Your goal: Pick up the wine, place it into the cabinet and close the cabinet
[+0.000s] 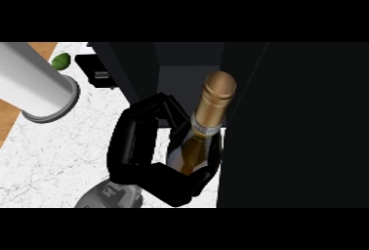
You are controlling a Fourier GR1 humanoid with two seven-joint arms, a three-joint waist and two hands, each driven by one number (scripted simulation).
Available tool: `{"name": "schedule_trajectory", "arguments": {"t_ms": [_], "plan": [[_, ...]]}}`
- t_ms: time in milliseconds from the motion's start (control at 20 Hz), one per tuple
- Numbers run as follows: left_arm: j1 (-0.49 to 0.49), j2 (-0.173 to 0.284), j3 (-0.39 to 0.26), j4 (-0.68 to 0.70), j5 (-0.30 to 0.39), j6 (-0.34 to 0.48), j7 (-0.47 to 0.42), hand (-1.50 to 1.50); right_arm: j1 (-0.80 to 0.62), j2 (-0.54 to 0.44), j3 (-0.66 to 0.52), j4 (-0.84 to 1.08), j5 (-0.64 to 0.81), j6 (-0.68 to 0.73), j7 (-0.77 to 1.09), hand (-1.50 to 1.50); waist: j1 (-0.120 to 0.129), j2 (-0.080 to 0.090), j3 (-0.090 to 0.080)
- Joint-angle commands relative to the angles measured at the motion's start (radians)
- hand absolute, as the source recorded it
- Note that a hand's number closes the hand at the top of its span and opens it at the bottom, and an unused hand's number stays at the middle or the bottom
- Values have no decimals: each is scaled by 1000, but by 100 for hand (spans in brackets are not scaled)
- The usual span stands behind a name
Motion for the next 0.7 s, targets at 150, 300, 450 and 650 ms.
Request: {"name": "schedule_trajectory", "arguments": {"t_ms": [150,300,450,650], "plan": [[-151,-1,-41,60,-26,144,70,150,5,-11,-5,-110,-85,-4,70,-150,4,-1,0],[-215,-1,-46,205,6,190,-14,150,81,23,34,-107,-59,23,-3,-150,-7,1,0],[-201,-1,6,240,8,126,-50,150,42,1,-18,-97,-116,10,36,-150,-1,2,0],[-176,-1,-103,258,35,244,-124,150,-5,20,47,-126,-31,-44,81,-150,0,1,-1]]}}
